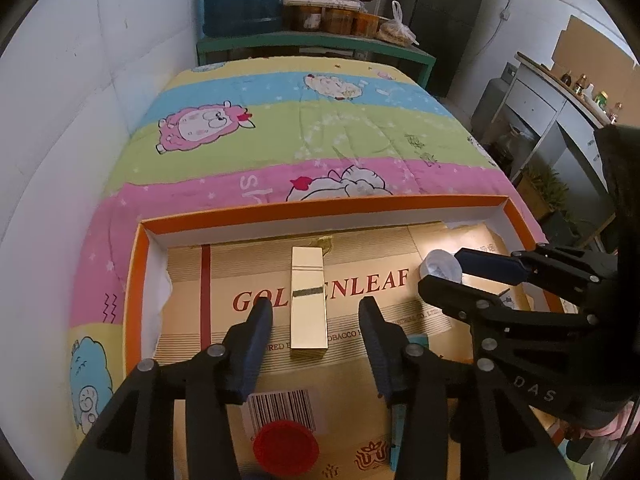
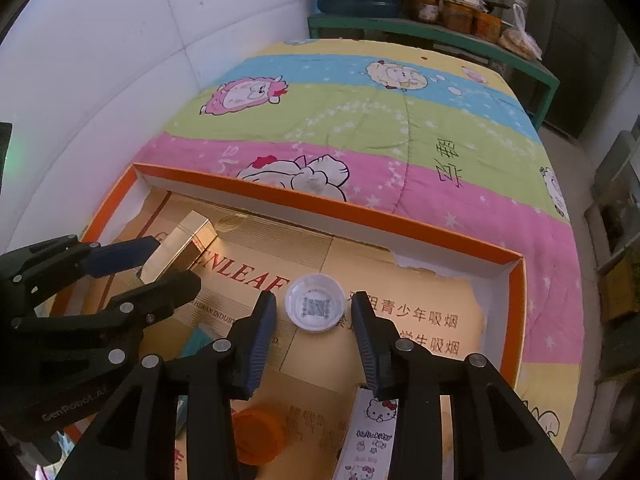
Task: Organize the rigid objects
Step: 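Lower and open the left gripper on the gold box while the right releases the white cap, then withdraw both grippers from the lid toward the quilt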
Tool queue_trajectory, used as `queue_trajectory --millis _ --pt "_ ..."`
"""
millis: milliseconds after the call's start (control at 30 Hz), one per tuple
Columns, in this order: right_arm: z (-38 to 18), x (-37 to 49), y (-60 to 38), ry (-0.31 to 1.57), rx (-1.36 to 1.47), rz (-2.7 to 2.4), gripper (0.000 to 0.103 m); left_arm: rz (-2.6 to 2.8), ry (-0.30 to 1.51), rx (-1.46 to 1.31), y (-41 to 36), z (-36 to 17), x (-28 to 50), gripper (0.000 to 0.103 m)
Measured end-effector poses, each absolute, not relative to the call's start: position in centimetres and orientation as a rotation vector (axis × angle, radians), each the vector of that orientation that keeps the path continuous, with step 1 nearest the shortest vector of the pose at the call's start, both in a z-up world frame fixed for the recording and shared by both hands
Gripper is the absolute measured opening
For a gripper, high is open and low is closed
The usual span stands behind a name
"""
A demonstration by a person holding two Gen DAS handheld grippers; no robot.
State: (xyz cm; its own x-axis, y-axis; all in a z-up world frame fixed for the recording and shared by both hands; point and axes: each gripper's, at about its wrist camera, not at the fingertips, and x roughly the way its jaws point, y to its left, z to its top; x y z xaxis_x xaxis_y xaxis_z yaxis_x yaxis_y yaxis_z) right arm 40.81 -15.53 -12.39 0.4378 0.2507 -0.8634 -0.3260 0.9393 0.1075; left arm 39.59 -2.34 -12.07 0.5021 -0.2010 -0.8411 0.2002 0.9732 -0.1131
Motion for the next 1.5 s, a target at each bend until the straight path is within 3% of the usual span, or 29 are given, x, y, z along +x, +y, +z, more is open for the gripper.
queue_trajectory --millis 1500 --pt "-4.5 27.3 -16.0 0.856 -0.018 0.246 0.04 -0.238 0.837 -0.036 -0.7 -4.6 28.3 0.045"
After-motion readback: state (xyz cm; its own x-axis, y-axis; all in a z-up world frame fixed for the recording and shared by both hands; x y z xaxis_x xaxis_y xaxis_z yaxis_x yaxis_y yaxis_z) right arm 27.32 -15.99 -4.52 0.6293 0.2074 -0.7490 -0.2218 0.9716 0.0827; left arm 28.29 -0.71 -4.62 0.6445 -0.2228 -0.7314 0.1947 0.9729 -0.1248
